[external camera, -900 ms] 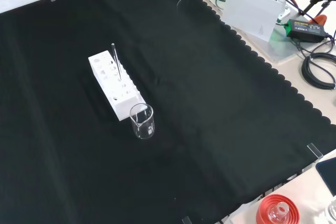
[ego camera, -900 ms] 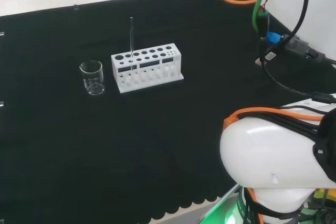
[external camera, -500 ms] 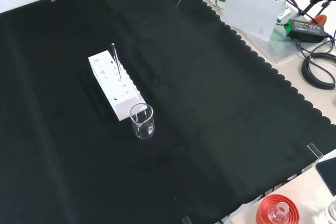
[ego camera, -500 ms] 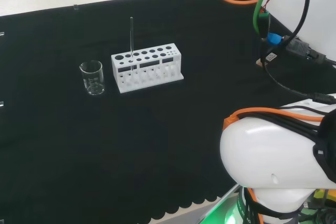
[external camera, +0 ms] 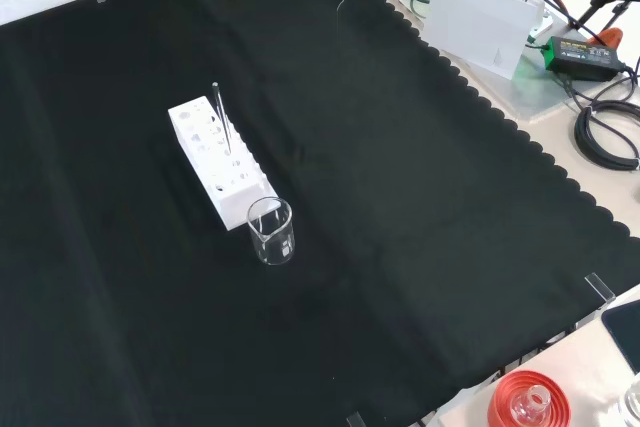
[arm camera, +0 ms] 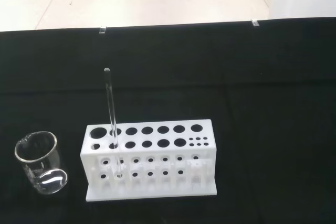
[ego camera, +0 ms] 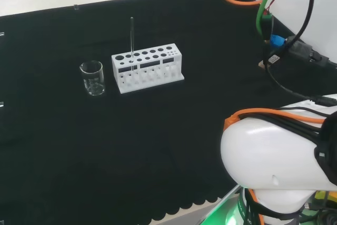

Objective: Take the glass rod from the white test tube rack.

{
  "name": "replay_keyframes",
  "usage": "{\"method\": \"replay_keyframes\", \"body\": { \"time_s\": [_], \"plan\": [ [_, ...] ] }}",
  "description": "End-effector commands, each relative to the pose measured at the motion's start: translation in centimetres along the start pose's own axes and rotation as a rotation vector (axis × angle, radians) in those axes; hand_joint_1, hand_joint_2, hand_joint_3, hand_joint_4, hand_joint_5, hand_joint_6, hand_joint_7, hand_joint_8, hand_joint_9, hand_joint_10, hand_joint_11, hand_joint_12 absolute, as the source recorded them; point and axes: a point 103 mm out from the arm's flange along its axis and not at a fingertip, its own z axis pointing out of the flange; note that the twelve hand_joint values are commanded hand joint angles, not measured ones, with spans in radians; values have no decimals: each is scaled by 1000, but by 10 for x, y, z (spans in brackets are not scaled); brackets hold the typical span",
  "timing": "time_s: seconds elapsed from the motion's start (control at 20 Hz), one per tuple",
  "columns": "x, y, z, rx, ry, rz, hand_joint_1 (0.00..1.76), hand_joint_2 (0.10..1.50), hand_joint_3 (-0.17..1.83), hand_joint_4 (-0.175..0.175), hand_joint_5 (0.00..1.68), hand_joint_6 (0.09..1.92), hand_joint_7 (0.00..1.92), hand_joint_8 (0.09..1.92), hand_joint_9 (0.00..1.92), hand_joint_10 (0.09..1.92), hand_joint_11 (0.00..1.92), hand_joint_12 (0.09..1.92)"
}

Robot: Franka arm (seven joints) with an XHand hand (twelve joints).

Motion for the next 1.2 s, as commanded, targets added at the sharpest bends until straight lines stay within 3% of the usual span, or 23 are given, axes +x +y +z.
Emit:
{"method": "replay_keyframes", "body": {
  "time_s": [0.05,0.2,0.4,0.7,1.2],
  "plan": [
    [-2,-1,0,-28,41,-21,501,681,323,-39,0,87,65,87,0,668,0,1059],
    [-3,1,5,-35,49,-35,516,685,320,-47,0,87,72,145,0,793,0,1261],
    [0,9,16,-31,70,-62,542,680,350,-74,26,87,5,536,91,934,51,1464],
    [6,23,24,-37,111,-106,573,672,380,-95,109,87,0,794,134,959,64,1485],
    [6,52,40,-38,153,-164,642,663,413,-127,219,87,99,891,242,966,142,1474]
  ]
}}
